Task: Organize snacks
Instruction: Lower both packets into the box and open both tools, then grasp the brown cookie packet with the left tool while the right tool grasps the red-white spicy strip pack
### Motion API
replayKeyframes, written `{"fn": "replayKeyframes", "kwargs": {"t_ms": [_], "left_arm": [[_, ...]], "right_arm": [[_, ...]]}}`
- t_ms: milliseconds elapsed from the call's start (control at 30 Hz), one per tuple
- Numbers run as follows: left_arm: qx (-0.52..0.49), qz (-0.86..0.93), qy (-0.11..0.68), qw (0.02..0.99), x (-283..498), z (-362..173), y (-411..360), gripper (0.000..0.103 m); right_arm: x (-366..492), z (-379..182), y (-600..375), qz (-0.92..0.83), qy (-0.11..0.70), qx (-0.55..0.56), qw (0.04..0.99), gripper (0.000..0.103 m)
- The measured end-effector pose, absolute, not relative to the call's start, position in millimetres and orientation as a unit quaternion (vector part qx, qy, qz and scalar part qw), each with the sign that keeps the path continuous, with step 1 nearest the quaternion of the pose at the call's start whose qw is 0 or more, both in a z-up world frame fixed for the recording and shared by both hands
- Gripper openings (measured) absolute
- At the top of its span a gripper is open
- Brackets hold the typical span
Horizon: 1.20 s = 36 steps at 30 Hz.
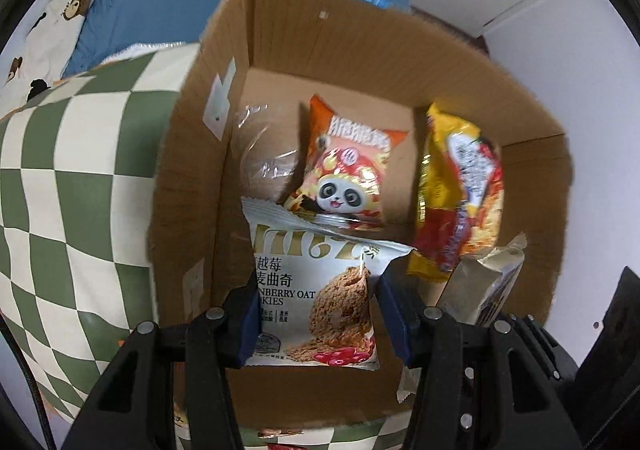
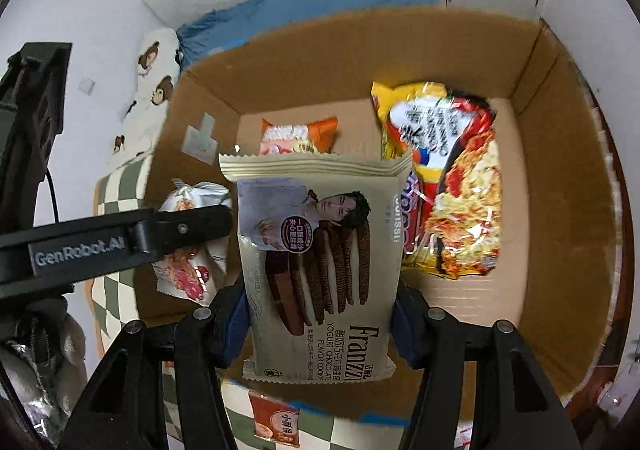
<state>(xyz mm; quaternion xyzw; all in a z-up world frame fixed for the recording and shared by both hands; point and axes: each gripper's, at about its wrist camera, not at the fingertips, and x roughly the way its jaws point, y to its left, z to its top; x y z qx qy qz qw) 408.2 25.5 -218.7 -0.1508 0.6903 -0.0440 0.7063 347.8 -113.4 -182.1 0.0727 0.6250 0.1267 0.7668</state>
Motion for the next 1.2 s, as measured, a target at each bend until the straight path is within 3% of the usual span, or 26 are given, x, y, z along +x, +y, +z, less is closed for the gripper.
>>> {"fn": "replayKeyframes", "kwargs": {"t_ms": [200,267,300,333,400,533,1200], "left_arm": [[-0.146,-0.036,0.710,0.688,407.8,-241.1,21.4,0.050],[-0.147,-0.036,0.713,0.684,406.3,-244.6,21.1,0.055],[-0.147,-0.039,0.714,0.684,405.6,-245.5,20.4,0.058],[-0.147,-0.041,0.714,0.683,404.7,-246.1,19.1,0.066],[-0.138,-0.047,0.713,0.686,402.1,-245.4,13.2,0.075],[-0.127,-0.048,0.709,0.693,394.5,-241.7,3.2,0.088],[-0.060,-0.003,0.639,0.767,343.7,-190.9,3.8,0.088]], "right_arm": [[358.3,-216.0,-107.6,0.124,0.646,0.055,0.751,0.062],[360.9,-227.4,-105.6,0.128,0.663,0.052,0.736,0.062],[362.2,-233.5,-105.2,0.132,0.673,0.053,0.726,0.067],[363.8,-239.3,-104.5,0.132,0.683,0.049,0.717,0.083],[364.6,-245.6,-105.7,0.130,0.692,0.043,0.709,0.095],[362.1,-243.3,-114.7,0.121,0.688,0.032,0.715,0.095],[323.6,-182.4,-173.8,0.065,0.630,0.010,0.774,0.095]]}}
